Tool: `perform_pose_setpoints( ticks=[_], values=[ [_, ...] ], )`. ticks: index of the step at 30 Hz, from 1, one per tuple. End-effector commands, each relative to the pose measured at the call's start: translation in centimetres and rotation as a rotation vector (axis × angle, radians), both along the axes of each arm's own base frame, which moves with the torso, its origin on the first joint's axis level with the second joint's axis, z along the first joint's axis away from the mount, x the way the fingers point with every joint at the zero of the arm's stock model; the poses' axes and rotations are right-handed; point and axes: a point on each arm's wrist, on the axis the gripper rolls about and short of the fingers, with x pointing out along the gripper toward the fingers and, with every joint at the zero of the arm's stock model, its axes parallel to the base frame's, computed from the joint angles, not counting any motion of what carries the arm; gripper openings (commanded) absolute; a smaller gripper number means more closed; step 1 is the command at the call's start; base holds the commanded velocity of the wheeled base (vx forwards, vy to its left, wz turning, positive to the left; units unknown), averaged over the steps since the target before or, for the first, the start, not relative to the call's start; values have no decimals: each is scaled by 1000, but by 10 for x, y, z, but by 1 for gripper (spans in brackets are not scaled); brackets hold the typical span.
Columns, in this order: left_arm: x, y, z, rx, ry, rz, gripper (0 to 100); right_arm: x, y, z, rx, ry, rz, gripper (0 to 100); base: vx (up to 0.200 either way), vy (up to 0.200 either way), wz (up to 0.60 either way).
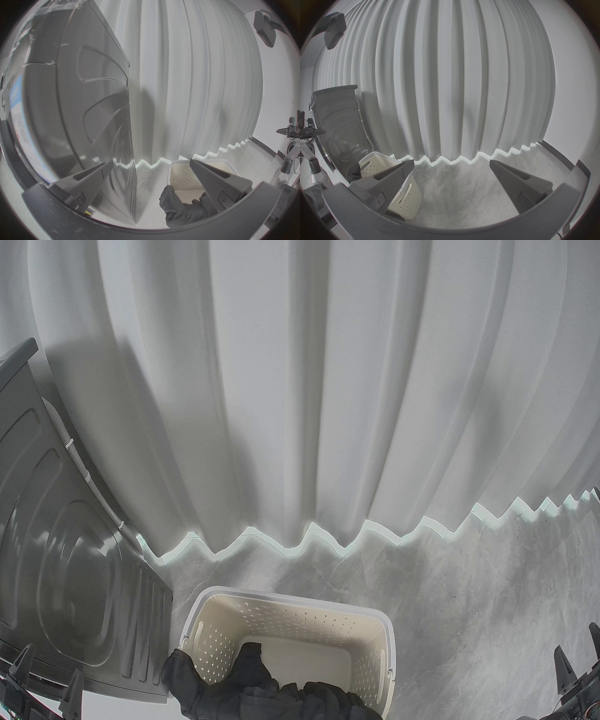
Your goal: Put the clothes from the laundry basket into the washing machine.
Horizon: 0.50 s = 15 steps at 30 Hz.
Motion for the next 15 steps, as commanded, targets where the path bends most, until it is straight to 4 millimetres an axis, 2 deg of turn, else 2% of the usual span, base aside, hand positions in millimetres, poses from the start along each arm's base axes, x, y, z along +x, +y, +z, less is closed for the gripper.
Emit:
perform_pose_setpoints(
  ticks=[1,15],
  values=[
    [0,0,-5,0,0,-1,100,0,0,-5,0,0,1,100,0,0,0],
    [0,0,-5,1,0,-1,100,0,0,-5,0,0,1,100,0,0,0]
  ],
)
